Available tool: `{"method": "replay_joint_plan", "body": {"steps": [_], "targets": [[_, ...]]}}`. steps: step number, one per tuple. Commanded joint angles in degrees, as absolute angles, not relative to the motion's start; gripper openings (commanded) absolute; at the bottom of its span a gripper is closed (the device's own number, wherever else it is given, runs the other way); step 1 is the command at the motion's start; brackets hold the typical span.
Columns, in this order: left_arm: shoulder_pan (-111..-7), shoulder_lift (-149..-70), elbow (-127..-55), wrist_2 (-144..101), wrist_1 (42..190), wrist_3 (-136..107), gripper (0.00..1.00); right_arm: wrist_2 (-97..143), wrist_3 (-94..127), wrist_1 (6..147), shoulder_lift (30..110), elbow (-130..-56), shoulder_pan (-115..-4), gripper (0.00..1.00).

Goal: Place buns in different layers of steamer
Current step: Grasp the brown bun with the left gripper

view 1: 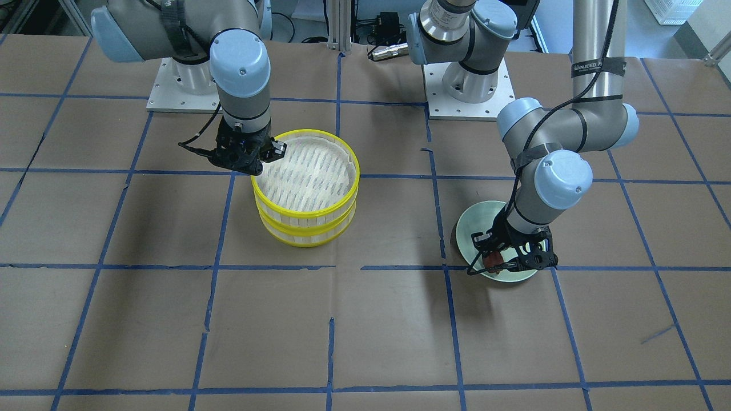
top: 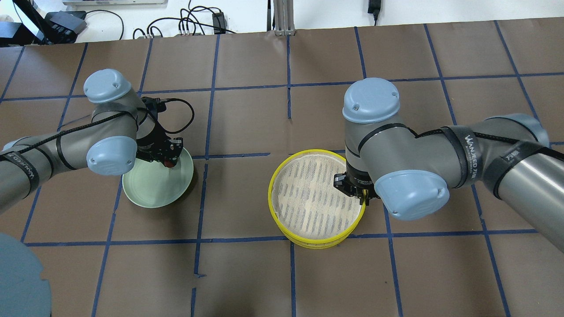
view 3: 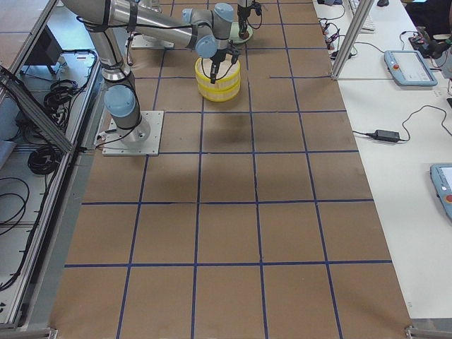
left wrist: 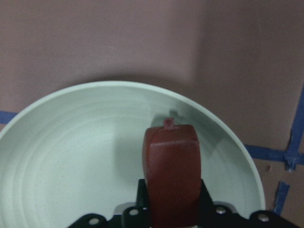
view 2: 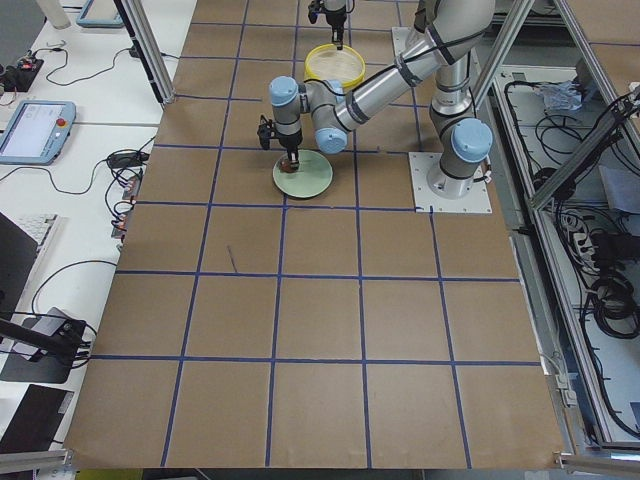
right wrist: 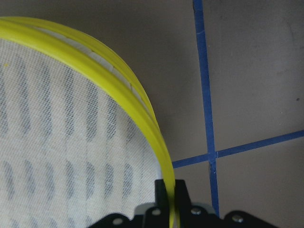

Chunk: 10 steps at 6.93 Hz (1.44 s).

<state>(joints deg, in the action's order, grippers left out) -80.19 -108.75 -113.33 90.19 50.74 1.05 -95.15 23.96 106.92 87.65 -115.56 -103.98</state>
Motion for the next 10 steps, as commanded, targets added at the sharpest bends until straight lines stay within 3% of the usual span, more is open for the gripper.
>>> {"method": "replay_joint_plan", "body": {"steps": [1,3,4,6,8,9,10], "targets": [[-80.2,-107.6,-112.6,90.3,51.3,1.5,0.17,-95.3,18.5,107.0,87.6,-115.4,-103.5,0.18],[-80.9,-103.6,-109.4,90.2,59.3,1.7,0.17,-95.3,17.6,107.4,86.5,-115.5,-103.3,0.27],[-81.6,-101.0,-107.6,90.2,64.9,1.5,0.17,-95.0,17.8,109.2,85.6,-115.8,-103.3,0.95],[-84.5,-96.2,-104.8,90.1,74.2,1.1,0.17,-95.0,17.8,109.7,85.1,-115.3,-103.3,1.00],[-84.7,-96.4,-104.3,89.8,74.8,1.1,0.17,-95.3,17.7,109.6,85.0,-115.3,-103.3,0.72],[-85.1,-96.3,-104.3,89.7,75.0,0.8,0.17,-95.4,17.7,109.7,85.1,-115.1,-103.3,0.74],[-85.6,-96.1,-104.2,89.6,75.0,0.6,0.17,-95.4,17.6,108.9,85.1,-113.7,-103.1,1.00]]}}
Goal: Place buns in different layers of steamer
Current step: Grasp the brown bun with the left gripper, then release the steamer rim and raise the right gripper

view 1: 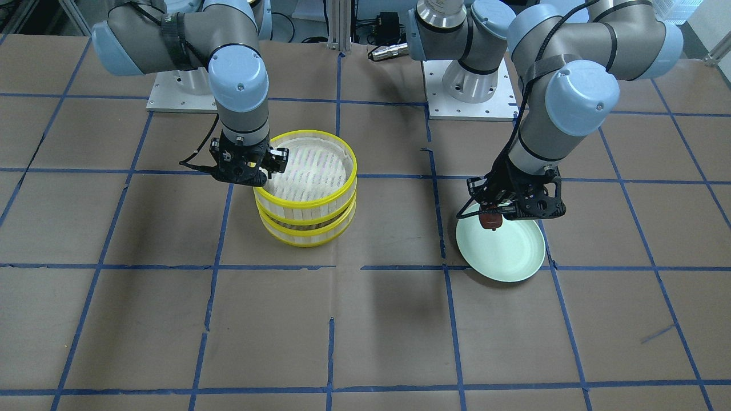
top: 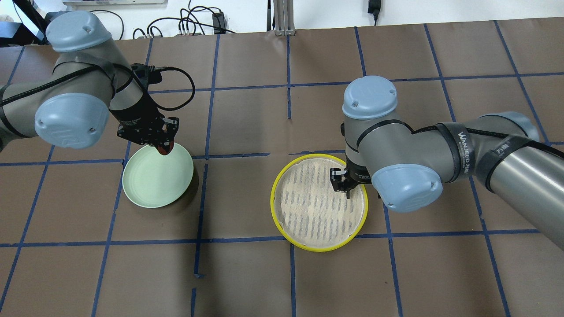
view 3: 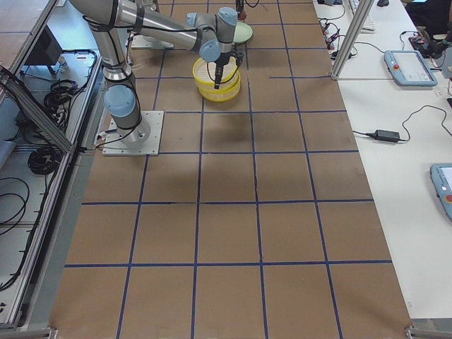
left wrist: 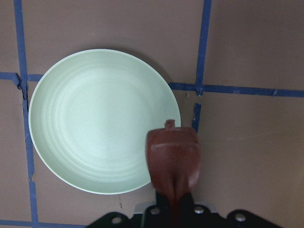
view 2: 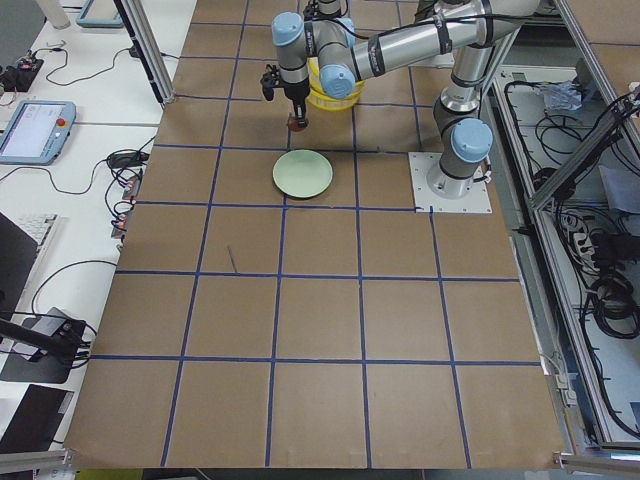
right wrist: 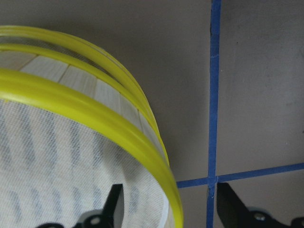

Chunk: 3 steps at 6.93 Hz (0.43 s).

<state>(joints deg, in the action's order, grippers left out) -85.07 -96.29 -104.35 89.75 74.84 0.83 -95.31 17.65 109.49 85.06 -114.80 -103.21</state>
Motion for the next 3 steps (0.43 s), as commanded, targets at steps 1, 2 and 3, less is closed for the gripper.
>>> {"method": "replay_joint_plan", "body": {"steps": [1,2,3], "targets": [[-88.5,-95.0,-104.2,89.6,75.0,-0.2,0.17,-95.4,16.6,103.0,85.8,-109.6,-101.0,1.00],[-92.0,-94.7,-104.2,89.1,75.1,-1.0,0.17,-95.4,13.0,93.6,86.4,-104.2,-98.1,1.00],[-95.8,-95.0,-104.2,85.8,74.8,-2.2,0.17,-95.1,9.4,91.2,87.4,-100.6,-95.8,1.00]]}}
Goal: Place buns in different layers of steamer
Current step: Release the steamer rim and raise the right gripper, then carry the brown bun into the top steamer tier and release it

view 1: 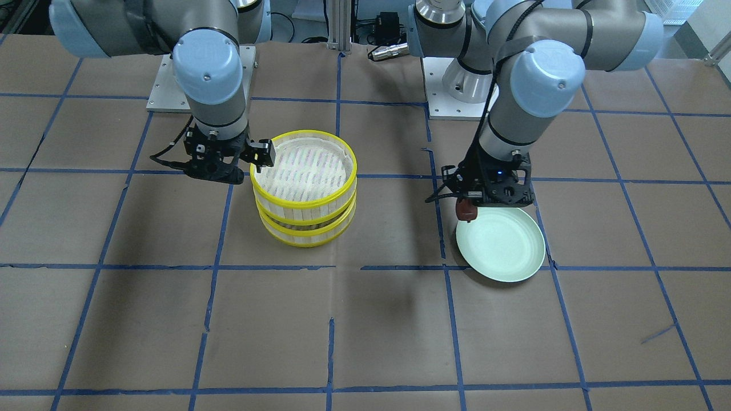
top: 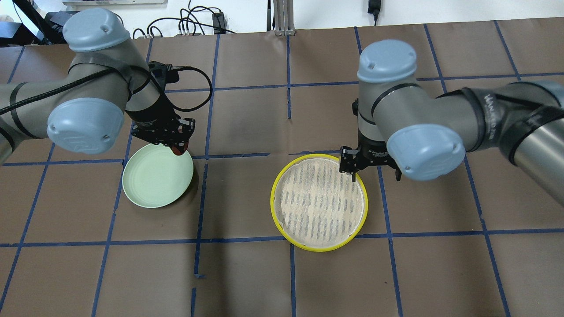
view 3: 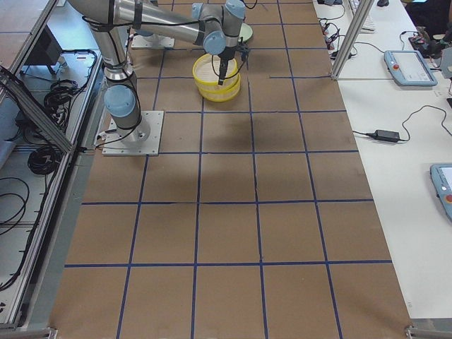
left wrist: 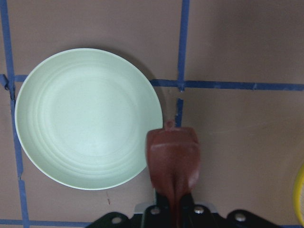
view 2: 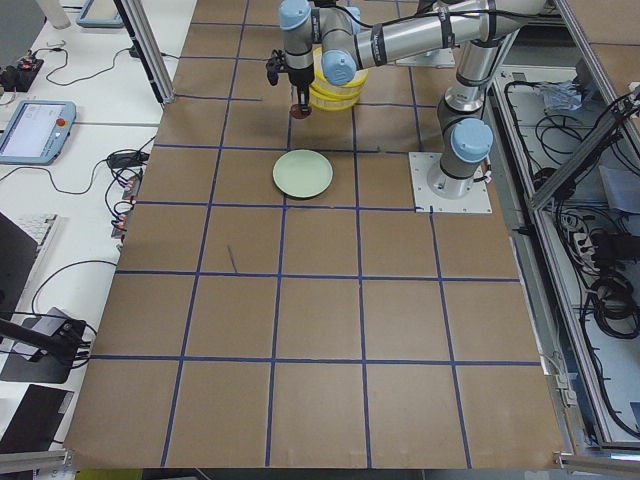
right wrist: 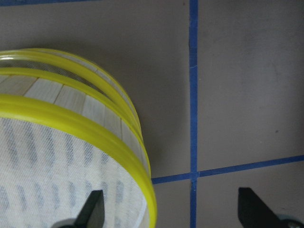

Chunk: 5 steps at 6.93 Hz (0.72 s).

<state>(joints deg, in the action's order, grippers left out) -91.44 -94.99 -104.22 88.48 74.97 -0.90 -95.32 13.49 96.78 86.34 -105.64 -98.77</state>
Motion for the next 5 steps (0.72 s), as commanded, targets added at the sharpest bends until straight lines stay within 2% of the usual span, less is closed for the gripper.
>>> {"method": "replay_joint_plan", "body": {"steps": [1,3,5], "targets": [[-100.8,-95.1,-104.2,83.3,74.2,-3.8,0.17,-94.6,8.1,89.1,87.6,-98.5,-94.0,1.00],[-111.3,-95.7,-103.8,78.2,74.2,-8.7,0.16,-94.5,-1.9,83.4,89.3,-92.4,-87.4,1.00],[-114.6,-96.2,-103.8,75.2,73.8,-11.9,0.16,-93.3,-5.8,77.3,89.5,-84.9,-84.1,1.00]]}}
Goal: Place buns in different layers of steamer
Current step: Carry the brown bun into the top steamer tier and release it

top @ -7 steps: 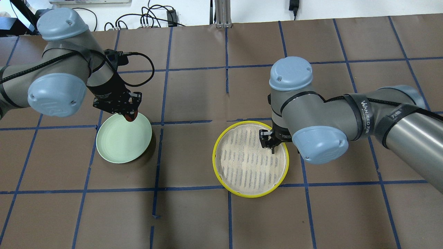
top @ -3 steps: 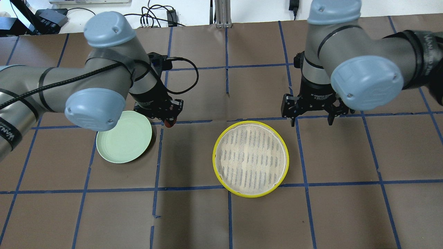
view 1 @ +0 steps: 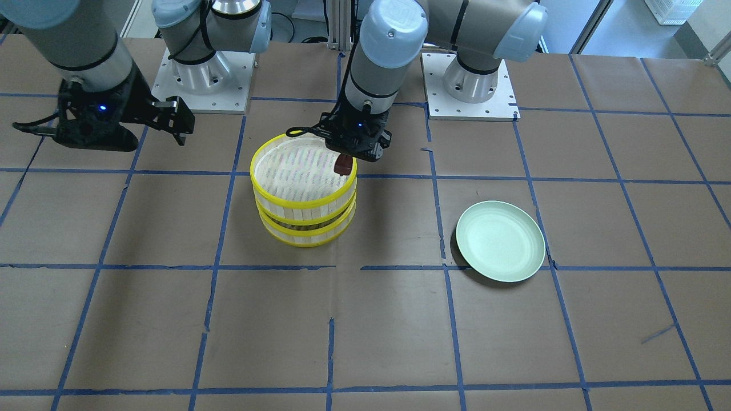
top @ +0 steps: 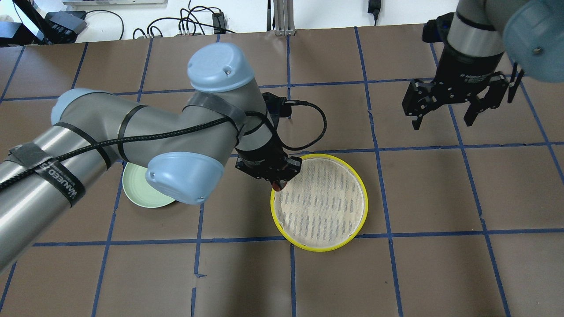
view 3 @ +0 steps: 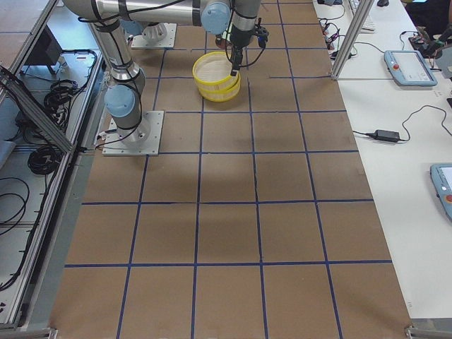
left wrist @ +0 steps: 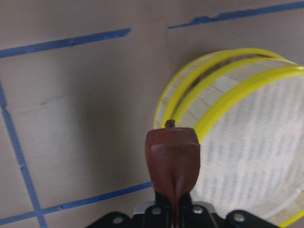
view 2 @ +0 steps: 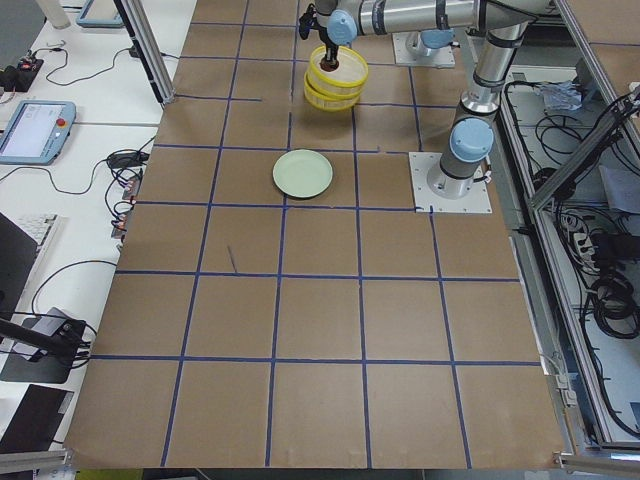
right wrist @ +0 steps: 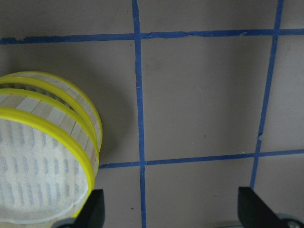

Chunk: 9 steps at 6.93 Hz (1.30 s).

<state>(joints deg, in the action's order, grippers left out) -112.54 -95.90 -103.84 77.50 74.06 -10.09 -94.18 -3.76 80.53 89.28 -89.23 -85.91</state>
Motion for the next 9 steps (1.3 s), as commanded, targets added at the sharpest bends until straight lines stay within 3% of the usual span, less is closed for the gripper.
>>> {"method": "replay_joint_plan", "body": {"steps": [1,2,3,4,6,9], "targets": [[-114.7,-97.3,-103.7,75.0,72.6,-13.3,0.16,-93.1,-5.8,77.3,90.4,-83.5,-84.4,1.00],[-115.3,-99.7,-103.7,74.6,71.0,-15.8,0.18,-93.1,-5.8,77.4,91.3,-83.1,-84.1,1.00],[-115.5,-100.1,-103.5,72.9,71.1,-16.4,0.88,-93.2,-5.5,77.6,91.5,-83.4,-84.5,1.00],[-115.5,-100.1,-103.2,73.3,72.3,-16.4,0.95,-93.4,-5.5,77.7,91.5,-83.6,-84.5,1.00],[-115.1,-99.1,-99.1,78.0,77.0,-16.1,1.00,-93.6,-5.0,77.7,91.5,-83.8,-84.6,1.00],[-111.7,-97.2,-88.4,85.8,92.3,-15.3,1.00,-93.6,-4.8,77.7,91.5,-83.8,-84.6,1.00]]}}
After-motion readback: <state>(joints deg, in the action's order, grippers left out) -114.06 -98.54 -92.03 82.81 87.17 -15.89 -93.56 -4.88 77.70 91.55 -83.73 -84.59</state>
